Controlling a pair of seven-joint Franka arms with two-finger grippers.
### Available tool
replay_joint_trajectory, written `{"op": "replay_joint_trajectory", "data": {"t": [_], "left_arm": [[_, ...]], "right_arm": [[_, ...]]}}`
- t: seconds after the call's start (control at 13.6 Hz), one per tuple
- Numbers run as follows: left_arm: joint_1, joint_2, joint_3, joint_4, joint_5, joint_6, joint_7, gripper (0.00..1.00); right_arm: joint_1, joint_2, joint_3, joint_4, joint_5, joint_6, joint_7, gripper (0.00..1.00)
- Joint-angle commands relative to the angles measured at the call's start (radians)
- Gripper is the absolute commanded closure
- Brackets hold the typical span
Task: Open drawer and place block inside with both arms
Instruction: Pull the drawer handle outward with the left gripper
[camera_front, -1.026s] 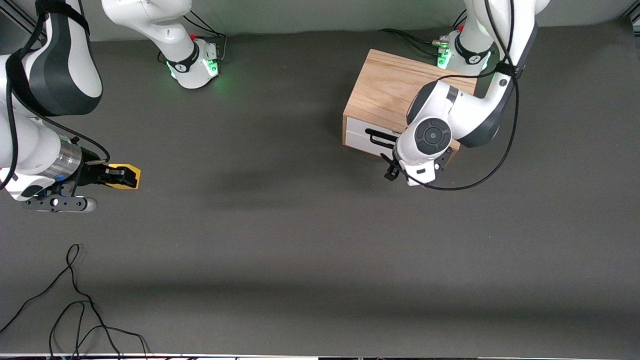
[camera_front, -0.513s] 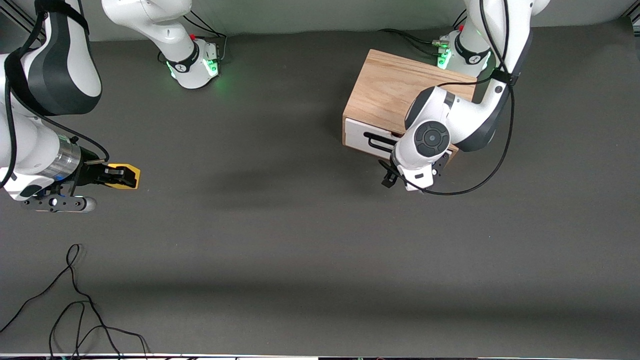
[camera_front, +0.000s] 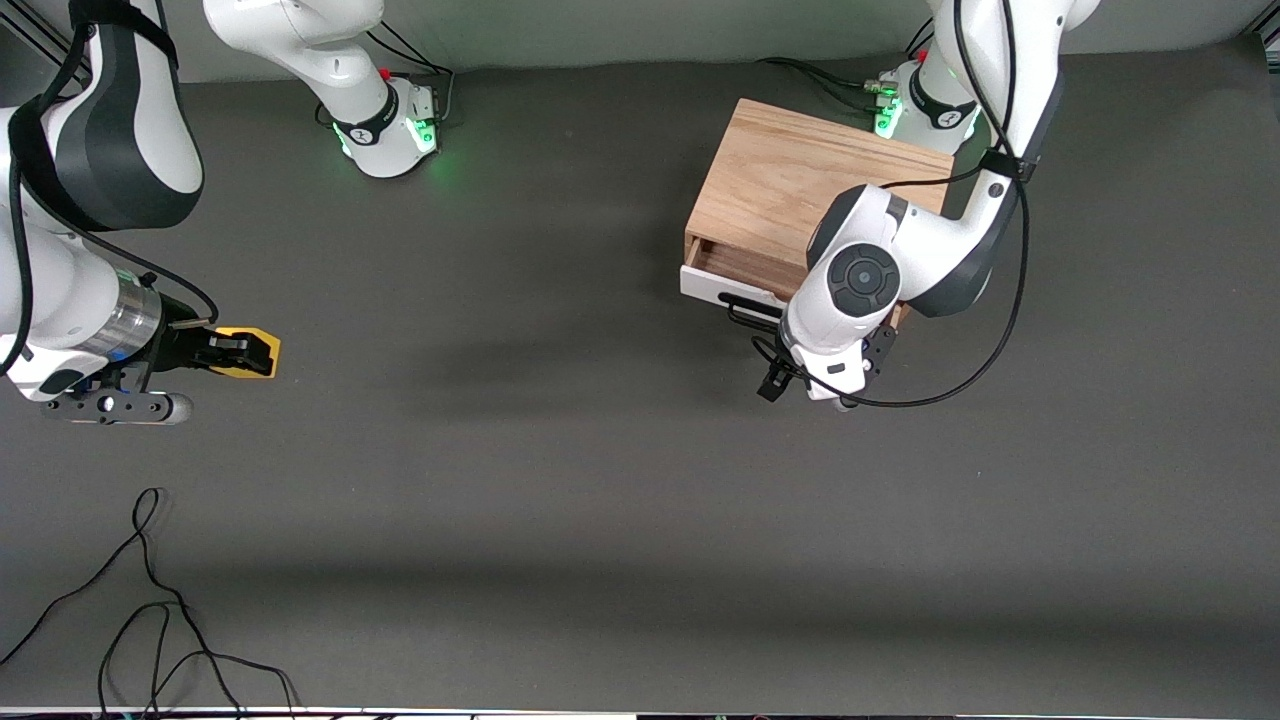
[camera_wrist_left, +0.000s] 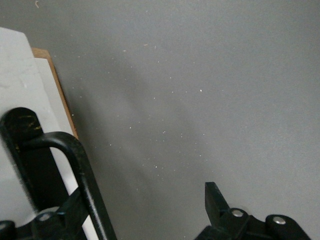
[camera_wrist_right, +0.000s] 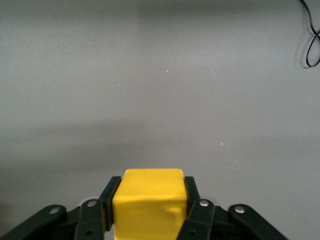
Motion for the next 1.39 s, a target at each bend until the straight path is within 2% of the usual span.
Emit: {"op": "replay_joint_trajectory", "data": {"t": [0.0, 0.37, 0.66, 0.95, 1.32], "left_arm": [[-0.003, 0.074, 0.008, 0.036, 0.038, 0.198, 0.014, 0.01], [-0.003, 0.063, 0.009, 0.077, 0.038, 0.160, 0.008, 0.01], [-0.002, 0.082, 0.009, 0.244, 0.057, -0.097, 0.009, 0.01], [0.001, 0.079, 0.009, 0.257, 0.088, -0.222, 0.012, 0.01], [-0.005, 0.111, 0.008, 0.254, 0.074, -0.213, 0.011, 0.01]], "right_arm": [[0.002, -0.011, -0.004, 0.011, 0.000, -0.024, -0.023, 0.73], [0.002, -0.012, -0.004, 0.011, 0.000, -0.024, -0.023, 0.73], [0.002, -0.012, -0.004, 0.011, 0.000, -0.024, -0.023, 0.73], [0.002, -0.012, -0.004, 0.011, 0.000, -0.024, -0.021, 0.73], [0.007, -0.022, 0.001, 0.013, 0.000, -0.024, -0.018, 0.73]]}}
